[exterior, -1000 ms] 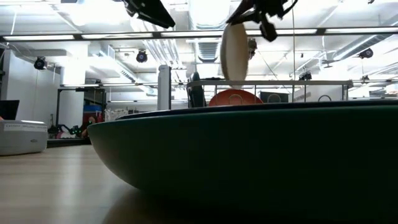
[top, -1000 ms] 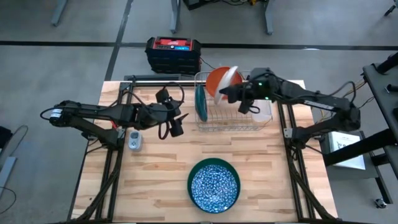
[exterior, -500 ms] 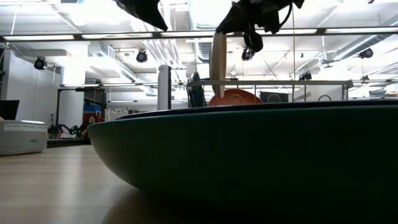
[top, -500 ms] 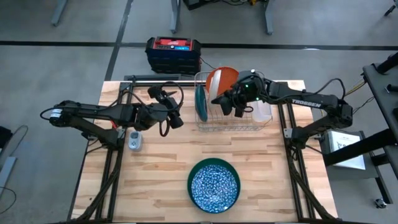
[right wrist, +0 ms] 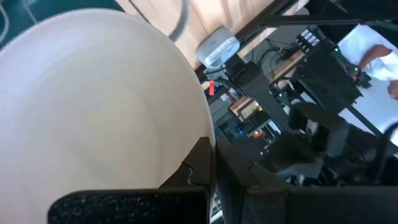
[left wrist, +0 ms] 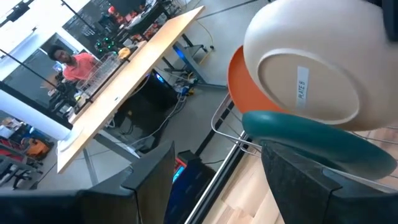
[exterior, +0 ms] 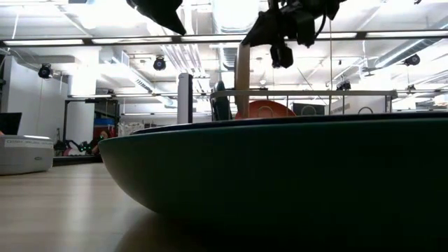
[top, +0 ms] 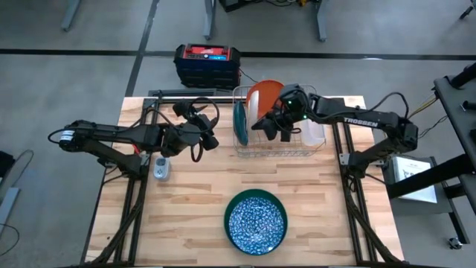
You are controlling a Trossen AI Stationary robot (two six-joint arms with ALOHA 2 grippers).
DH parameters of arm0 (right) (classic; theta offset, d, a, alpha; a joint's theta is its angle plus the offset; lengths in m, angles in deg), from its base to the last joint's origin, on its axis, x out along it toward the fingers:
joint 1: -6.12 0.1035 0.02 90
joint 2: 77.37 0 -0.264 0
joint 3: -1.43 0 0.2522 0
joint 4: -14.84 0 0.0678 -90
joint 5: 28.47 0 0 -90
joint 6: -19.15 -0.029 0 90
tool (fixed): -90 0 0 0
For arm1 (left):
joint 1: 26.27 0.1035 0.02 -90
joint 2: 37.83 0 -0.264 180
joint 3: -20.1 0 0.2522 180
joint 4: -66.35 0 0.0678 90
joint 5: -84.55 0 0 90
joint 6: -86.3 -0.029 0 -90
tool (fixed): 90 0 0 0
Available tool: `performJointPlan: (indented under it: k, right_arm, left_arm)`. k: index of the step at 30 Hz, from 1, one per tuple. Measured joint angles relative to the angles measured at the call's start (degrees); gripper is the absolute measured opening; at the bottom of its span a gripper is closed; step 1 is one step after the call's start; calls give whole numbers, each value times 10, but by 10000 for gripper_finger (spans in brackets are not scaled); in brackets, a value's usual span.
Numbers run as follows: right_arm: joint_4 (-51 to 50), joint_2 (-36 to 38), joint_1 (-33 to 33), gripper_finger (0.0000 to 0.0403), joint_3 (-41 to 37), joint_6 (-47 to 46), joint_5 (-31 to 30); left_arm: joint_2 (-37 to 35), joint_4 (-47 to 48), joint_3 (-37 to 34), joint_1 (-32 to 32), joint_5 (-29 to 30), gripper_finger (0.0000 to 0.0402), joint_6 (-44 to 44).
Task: Sort dishes
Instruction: Put the white plate in the dish rack
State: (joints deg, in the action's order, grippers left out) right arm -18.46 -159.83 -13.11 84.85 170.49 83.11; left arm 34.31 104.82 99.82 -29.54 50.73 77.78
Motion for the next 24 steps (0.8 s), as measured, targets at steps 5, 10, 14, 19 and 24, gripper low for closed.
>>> performJointPlan:
  k: [5,10,14,19,24]
  right_arm:
    - [1,-2,0,0,-11,1,0]
    - [6,-2,-3,0,-28,2,0]
    - [15,-2,-8,0,-43,3,0]
    - [53,-2,-16,0,-64,3,0]
    - [79,-2,-19,0,-75,3,0]
  left_arm:
    - [0,3,0,0,0,230,0]
    - [0,3,0,0,0,230,0]
    - [0,3,0,0,0,230,0]
    - [0,3,0,0,0,230,0]
    - [0,3,0,0,0,230,0]
